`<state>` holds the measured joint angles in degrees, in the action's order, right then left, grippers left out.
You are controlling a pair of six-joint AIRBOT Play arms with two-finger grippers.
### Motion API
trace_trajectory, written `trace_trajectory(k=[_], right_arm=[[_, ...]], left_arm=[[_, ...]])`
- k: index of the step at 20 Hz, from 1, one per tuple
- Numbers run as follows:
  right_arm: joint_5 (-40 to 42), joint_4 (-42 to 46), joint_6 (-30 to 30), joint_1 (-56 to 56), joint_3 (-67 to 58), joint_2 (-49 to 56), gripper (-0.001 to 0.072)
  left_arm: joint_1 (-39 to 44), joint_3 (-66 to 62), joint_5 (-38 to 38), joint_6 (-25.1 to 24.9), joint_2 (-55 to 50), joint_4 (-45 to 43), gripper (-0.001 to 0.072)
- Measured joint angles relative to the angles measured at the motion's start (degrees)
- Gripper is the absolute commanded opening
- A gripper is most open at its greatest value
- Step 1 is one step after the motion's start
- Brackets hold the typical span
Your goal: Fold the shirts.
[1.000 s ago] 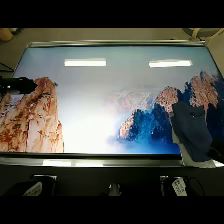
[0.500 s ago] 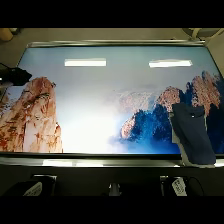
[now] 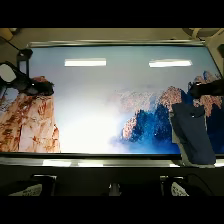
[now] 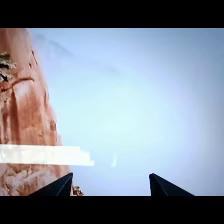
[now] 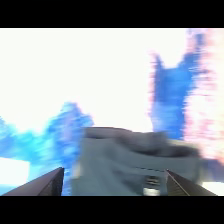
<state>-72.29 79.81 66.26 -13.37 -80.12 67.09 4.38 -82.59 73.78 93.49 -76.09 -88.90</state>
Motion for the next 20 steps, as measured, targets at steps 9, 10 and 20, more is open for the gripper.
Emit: trace_trajectory(k=[9, 10, 20], right_arm=[[-10.21, 1.60, 0.61, 13.35, -0.57, 6.27, 0.0684], [-10.43, 1.62, 0.61, 13.57, -0.57, 6.32, 0.0684], [-11.50, 2.01, 0.57, 14.25, -0.57, 6.56, 0.0684]], left_arm=[[4.83, 6.23, -4.81, 2.58, 4.33, 0.42, 0.0568], [4.90, 6.29, -5.51, 2.78, 4.44, 0.42, 0.0568], [5.09, 6.47, -7.28, 3.41, 4.76, 0.24, 0.0568]])
